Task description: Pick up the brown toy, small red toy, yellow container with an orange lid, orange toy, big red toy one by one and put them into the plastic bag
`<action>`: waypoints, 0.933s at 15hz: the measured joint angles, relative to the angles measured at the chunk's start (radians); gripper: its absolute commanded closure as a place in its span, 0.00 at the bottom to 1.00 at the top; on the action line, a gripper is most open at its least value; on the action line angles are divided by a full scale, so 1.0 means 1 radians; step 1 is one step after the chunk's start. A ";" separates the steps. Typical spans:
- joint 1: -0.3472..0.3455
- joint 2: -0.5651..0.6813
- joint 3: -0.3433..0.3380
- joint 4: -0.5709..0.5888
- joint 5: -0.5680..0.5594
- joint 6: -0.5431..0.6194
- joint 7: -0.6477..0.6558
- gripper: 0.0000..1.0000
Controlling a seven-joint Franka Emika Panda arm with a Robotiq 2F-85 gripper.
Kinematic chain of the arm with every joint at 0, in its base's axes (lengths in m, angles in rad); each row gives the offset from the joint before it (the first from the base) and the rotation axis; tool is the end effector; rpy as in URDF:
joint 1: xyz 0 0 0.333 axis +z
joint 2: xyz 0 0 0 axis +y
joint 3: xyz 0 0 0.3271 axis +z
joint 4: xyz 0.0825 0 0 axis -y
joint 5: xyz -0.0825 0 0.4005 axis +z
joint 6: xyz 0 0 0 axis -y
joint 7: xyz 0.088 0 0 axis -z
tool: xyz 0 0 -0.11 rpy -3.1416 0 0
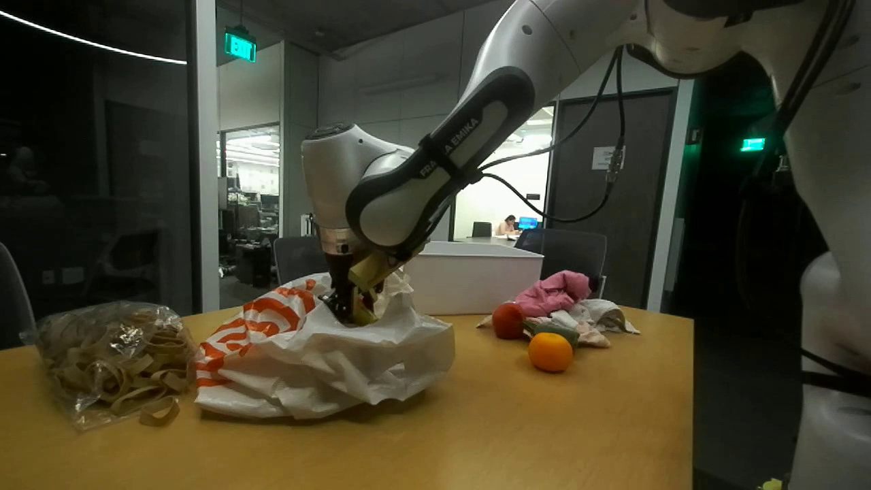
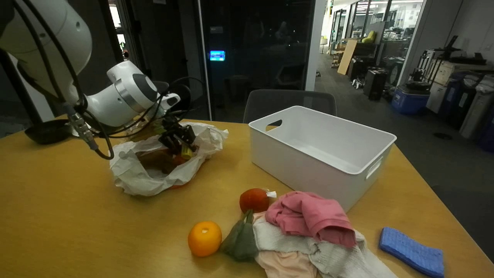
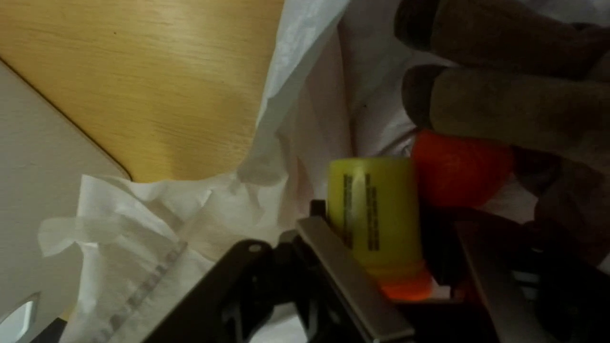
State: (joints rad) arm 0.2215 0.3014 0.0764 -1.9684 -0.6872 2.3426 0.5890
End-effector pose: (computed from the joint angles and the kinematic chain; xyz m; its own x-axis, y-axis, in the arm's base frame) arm 0.6098 0.1735 0.3263 0.9487 0.2180 0.2288 0.1090 -0.9054 0.4103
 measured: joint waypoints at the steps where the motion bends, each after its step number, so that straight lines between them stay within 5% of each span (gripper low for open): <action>1: 0.001 0.004 0.000 0.001 0.000 0.005 0.000 0.13; 3: 0.002 0.007 0.000 0.002 0.004 0.009 0.000 0.00; 8: 0.000 -0.030 0.003 -0.004 0.124 -0.019 -0.065 0.00; 14: -0.012 -0.191 0.004 -0.053 0.322 -0.278 -0.154 0.00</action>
State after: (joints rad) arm 0.2091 0.1107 0.0800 -2.0217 -0.3651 2.0645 0.4351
